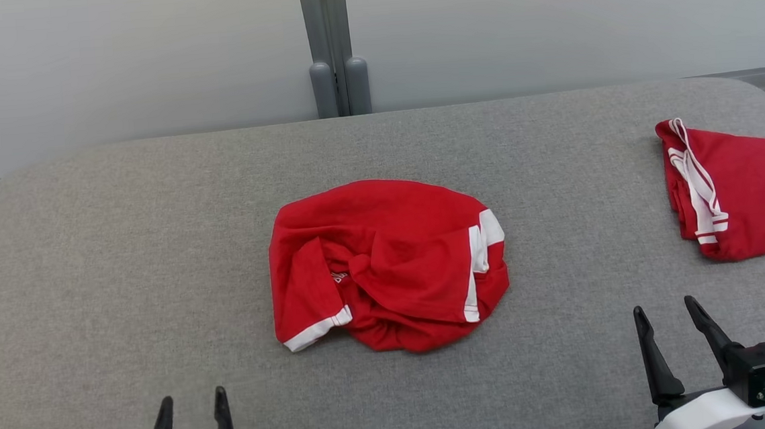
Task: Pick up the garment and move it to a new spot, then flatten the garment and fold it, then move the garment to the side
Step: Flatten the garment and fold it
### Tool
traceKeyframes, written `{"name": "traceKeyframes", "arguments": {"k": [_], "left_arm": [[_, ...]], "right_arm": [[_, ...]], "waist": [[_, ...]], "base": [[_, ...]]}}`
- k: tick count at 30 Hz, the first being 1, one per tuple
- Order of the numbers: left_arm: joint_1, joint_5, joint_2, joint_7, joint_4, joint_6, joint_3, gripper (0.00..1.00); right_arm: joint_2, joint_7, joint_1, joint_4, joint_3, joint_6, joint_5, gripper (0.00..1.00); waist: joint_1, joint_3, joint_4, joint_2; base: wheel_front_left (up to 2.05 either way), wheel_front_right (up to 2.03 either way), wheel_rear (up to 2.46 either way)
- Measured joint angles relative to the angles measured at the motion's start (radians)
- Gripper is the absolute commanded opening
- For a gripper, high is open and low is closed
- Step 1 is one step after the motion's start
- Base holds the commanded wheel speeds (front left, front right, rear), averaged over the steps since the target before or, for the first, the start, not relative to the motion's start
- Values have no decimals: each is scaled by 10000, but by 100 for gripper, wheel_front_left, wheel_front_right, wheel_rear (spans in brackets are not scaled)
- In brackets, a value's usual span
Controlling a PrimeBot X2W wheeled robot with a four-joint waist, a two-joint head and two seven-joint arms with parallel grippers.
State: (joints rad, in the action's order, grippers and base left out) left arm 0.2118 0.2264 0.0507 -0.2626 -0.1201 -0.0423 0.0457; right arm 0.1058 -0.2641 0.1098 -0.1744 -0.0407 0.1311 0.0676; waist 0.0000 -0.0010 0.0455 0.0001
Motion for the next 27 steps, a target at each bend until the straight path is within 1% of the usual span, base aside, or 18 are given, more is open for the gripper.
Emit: {"name": "traceKeyframes", "arguments": {"k": [2,6,9,14,17,20,22,27], "left_arm": [[-141,-69,2,0,-58,-140,282,100],[-955,-439,-4,-17,-454,-414,1081,100],[-1750,-667,-10,-15,-1279,-591,1820,100],[-2921,-1070,-15,-13,-2752,-692,2604,100],[-3531,-1150,-19,-15,-3402,-688,2819,100],[-3992,-1233,-19,-15,-3887,-458,2878,100],[-4194,-1248,-21,-15,-4159,-261,2811,100],[-4396,-1233,-6,-15,-4418,-92,2500,100]], "right_arm": [[25,0,-30,79,42,0,0,100],[109,0,-268,314,303,2,0,100],[180,0,-590,510,522,0,6,100],[190,0,-856,706,658,0,88,100],[169,0,-928,717,642,0,104,100],[153,0,-950,709,635,0,115,100],[150,0,-953,702,616,0,117,100],[123,0,-1009,690,554,0,146,100]], "waist": [[0,29,-9,0],[0,185,-62,0],[0,413,-172,0],[0,809,-451,0],[0,1051,-637,0],[0,1268,-815,0],[0,1394,-933,0],[0,1593,-1121,0]], "base": [[0,0,0],[0,0,0],[0,0,0],[0,0,0],[0,0,0],[0,0,0],[0,0,0],[0,0,0]]}}
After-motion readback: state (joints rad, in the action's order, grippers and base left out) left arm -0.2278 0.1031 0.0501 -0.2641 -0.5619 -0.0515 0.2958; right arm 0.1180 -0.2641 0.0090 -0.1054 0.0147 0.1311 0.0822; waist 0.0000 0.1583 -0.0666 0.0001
